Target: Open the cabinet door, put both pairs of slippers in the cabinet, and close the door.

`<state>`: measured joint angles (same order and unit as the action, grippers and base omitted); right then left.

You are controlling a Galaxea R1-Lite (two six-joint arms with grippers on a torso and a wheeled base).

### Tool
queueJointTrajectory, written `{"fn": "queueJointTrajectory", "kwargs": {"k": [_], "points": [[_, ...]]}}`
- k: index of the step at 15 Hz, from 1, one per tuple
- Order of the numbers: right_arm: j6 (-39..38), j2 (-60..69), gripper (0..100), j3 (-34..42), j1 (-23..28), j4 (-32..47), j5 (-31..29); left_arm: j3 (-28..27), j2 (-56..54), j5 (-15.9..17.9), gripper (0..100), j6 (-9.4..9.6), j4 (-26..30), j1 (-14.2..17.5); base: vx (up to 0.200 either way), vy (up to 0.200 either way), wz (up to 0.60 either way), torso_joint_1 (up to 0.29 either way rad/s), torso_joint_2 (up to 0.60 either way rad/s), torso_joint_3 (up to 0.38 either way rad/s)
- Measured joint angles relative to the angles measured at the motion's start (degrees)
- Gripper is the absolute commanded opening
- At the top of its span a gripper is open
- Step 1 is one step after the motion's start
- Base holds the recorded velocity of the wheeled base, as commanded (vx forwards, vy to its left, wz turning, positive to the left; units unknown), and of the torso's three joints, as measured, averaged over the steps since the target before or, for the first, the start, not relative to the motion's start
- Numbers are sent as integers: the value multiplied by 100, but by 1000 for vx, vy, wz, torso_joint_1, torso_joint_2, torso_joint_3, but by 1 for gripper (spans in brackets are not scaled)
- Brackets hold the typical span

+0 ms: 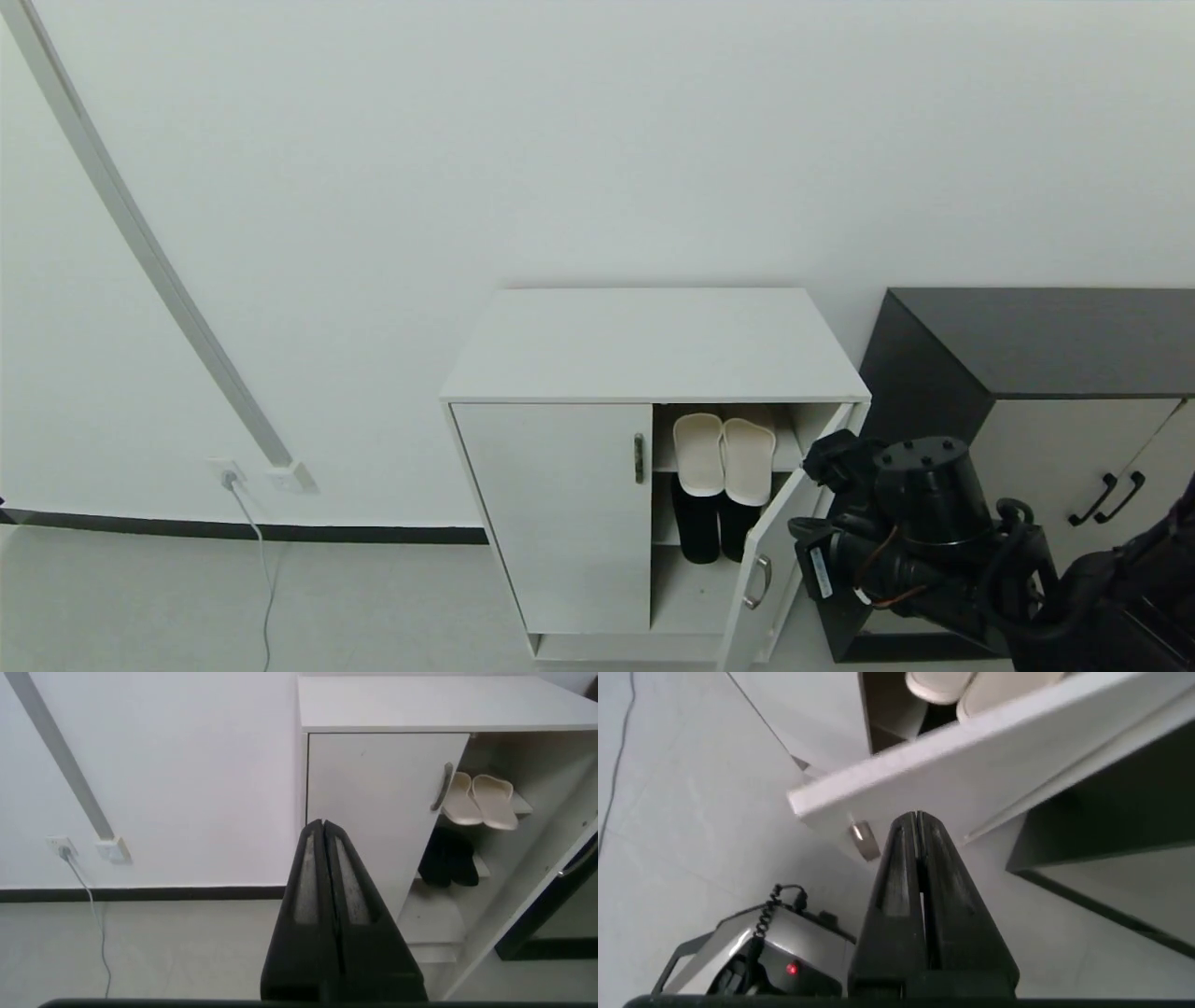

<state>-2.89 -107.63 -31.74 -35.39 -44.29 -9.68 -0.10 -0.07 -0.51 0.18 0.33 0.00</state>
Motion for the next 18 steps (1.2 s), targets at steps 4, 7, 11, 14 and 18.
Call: {"fn": "queueJointTrajectory", "kwargs": {"k": [4,7,11,14,18], "points": [[-22,-394,0,-260,-22,-54,0,0,0,0,0,0,0,0,0,0,0,0,0,0],[-37,-855,0,-450,-16,-435,-61,0,0,2,0,0,0,0,0,0,0,0,0,0],[-124,-1527,0,-889,2,-794,-230,0,0,2,0,0,0,0,0,0,0,0,0,0],[-318,-1958,0,-1329,28,-813,-250,0,0,0,0,0,2,0,0,0,0,0,0,0],[-527,-2528,0,-1980,41,-1122,-397,0,0,0,0,-7,0,0,0,0,0,0,0,0]]}}
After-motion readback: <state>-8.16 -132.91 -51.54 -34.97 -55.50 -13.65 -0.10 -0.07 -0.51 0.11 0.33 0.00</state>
